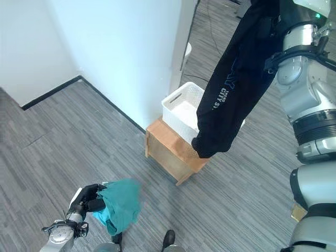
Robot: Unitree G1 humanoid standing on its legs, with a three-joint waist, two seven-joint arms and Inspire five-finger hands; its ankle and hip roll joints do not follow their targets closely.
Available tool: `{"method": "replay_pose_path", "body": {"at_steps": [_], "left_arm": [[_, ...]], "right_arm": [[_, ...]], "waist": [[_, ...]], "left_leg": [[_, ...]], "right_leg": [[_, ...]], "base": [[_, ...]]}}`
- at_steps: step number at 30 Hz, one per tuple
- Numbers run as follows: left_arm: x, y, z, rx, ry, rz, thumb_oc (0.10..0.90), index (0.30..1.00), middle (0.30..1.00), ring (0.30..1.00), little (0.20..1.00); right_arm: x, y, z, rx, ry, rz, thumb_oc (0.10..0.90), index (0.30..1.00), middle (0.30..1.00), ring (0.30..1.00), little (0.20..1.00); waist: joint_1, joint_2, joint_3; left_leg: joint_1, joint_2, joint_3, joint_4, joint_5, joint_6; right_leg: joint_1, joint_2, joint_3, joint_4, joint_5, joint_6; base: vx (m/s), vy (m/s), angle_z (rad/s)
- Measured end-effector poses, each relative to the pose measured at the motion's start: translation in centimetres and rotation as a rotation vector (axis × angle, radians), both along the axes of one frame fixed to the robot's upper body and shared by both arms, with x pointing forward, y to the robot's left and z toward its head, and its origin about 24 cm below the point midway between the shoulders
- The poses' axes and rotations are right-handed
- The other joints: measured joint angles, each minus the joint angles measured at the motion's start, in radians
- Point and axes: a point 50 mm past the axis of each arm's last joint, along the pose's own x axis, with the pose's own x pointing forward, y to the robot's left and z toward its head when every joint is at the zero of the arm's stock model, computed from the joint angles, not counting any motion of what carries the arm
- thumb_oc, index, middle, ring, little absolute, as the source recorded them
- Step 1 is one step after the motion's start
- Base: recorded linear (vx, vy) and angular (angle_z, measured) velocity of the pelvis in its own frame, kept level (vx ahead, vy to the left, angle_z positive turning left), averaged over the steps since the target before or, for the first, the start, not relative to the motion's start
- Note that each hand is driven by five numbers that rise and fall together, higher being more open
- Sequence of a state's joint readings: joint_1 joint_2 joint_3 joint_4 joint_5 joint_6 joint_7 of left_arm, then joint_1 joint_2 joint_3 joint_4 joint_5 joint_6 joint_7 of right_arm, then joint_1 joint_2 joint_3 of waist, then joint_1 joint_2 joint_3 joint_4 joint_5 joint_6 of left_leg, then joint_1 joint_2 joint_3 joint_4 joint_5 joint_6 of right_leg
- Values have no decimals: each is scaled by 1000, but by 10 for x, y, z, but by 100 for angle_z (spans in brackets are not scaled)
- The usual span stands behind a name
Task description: Pick up bed clothes into laundry basket.
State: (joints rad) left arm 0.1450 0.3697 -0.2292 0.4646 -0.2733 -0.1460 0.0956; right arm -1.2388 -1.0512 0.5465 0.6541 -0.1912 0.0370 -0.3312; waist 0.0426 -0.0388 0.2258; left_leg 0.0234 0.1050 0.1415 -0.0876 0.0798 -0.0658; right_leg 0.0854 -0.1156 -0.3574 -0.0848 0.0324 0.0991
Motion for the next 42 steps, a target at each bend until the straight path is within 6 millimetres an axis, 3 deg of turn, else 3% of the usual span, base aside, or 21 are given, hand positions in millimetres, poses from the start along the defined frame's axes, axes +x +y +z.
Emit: {"method": "replay_pose_path", "body": {"at_steps": [2, 11, 13, 15, 16, 18, 21, 26, 29, 33, 38, 42], "left_arm": [[1, 2, 1, 2, -5, 11, 400, 300, 300, 300, 300], [-12, 10, -4, -29, 24, 82, 400, 300, 300, 300, 300], [-4, 17, 2, -26, -8, 106, 400, 300, 300, 300, 300], [0, 17, 3, -35, -19, 114, 400, 300, 300, 300, 300], [-3, 17, 2, -36, -12, 111, 400, 300, 300, 300, 300], [-11, 17, -3, -33, 18, 112, 400, 300, 300, 300, 300], [-20, 18, -13, -32, 90, 110, 400, 300, 300, 300, 300], [-23, 14, -16, -27, 120, 62, 400, 300, 300, 300, 300], [-15, 11, -12, -14, 113, -16, 400, 300, 300, 300, 300], [-12, 10, -12, -14, 113, -38, 400, 300, 300, 300, 300], [-18, 21, -17, -8, 143, 7, 400, 300, 300, 300, 300], [-29, 22, -24, 0, 182, 39, 400, 300, 300, 300, 300]], "right_arm": [[-1, 2, 5, -4, -14, 8, 400, 300, 300, 300, 300], [1, 20, 19, -109, -24, 19, 400, 300, 300, 300, 300], [0, 17, 31, -206, -11, -54, 400, 300, 300, 300, 300], [-13, 13, 53, -273, -54, -98, 400, 300, 300, 300, 300], [-21, 11, 65, -283, -99, -114, 400, 300, 300, 300, 300], [-33, 9, 84, -280, -171, -130, 400, 300, 300, 300, 300], [-51, 1, 102, -290, -234, -169, 400, 300, 300, 300, 300], [-53, -4, 103, -277, -236, -189, 400, 300, 300, 300, 300], [-53, -8, 103, -263, -235, -208, 400, 300, 300, 300, 300], [-52, -21, 100, -232, -213, -257, 400, 300, 300, 300, 300], [-47, -29, 88, -213, -176, -273, 400, 300, 300, 300, 300], [-29, -34, 62, -152, -102, -261, 400, 300, 300, 300, 300]], "waist": [[4, -1, 0], [60, -1, 0], [67, -38, 31], [78, -32, 50], [92, -18, 50], [91, 15, 54], [91, 11, 57], [64, 2, 54], [19, -21, 48], [7, -52, 30], [-2, -51, 29], [6, -35, 3]], "left_leg": [[-15, 3, -40, 0, 5, -6], [-29, 1, -81, 10, 10, -5], [-135, -29, -95, 195, 0, -9], [-214, -31, -80, 309, -18, -5], [-197, -19, -44, 262, -13, -5], [-164, 6, -33, 185, -15, -14], [-141, 3, 12, 124, -3, -3], [-58, -14, 59, 42, 24, 8], [-46, -13, 80, 26, 29, 10], [-44, 0, 134, 9, 34, 6], [-38, 15, 155, 6, 37, 2], [-75, 19, 150, 7, 42, -3]], "right_leg": [[9, 4, -28, -5, 1, -2], [33, 9, -24, -3, -3, 2], [37, -23, -41, -8, -8, -3], [41, -39, -35, -7, -10, -6], [36, -30, -6, -7, -20, -11], [34, -3, 3, -8, -28, -9], [11, -8, 15, -7, -13, -9], [28, -19, 51, -7, -4, -1], [14, -20, 81, 1, -2, 2], [-22, -19, 116, -6, 11, 2], [-31, -8, 111, -6, 16, -1], [-65, -6, 84, -7, 18, -4]], "base": [[115, -134, 47], [77, -95, 22], [213, -3, 32], [175, 75, 41], [196, 78, 10], [166, 105, -4], [199, 137, -20], [110, 65, -27], [14, -1, -26], [40, -85, -39], [8, -54, -15], [-99, -35, 2]]}}
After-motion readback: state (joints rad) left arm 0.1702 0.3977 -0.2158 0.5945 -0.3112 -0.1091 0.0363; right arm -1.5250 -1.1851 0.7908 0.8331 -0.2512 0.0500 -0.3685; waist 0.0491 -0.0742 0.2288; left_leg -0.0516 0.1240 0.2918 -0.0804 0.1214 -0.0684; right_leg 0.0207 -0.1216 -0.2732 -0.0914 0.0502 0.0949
